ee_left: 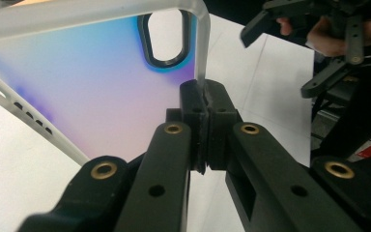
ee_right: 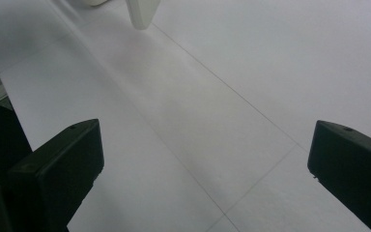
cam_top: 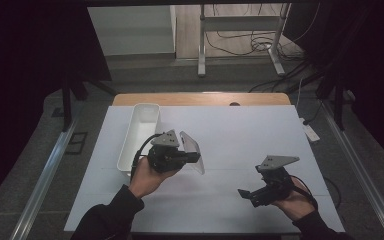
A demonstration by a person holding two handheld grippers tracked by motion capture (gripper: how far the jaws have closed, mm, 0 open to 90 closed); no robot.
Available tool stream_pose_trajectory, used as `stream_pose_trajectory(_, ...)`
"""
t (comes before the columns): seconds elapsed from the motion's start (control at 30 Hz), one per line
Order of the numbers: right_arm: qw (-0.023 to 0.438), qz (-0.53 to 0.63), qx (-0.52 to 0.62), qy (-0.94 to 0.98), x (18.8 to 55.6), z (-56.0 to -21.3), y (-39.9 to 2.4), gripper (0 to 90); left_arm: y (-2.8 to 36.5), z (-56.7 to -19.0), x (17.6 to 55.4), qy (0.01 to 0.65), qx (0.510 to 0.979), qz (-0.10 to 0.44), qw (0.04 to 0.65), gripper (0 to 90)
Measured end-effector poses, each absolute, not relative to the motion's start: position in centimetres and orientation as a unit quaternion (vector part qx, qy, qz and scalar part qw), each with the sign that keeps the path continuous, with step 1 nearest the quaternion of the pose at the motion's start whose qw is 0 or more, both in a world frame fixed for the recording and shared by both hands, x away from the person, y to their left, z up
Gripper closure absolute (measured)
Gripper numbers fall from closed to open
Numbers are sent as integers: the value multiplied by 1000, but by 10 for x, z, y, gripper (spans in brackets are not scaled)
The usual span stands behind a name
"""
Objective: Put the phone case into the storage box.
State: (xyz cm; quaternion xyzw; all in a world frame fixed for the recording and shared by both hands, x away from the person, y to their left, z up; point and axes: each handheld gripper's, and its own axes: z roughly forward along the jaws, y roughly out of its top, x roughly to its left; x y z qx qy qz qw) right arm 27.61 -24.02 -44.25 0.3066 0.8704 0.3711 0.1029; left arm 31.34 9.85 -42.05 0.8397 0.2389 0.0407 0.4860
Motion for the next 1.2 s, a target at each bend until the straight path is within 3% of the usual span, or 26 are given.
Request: stream_pose_trajectory(1.2, 149, 368, 393, 830, 260, -449, -299, 0, 135, -387, 353, 308, 820, 99, 472, 884)
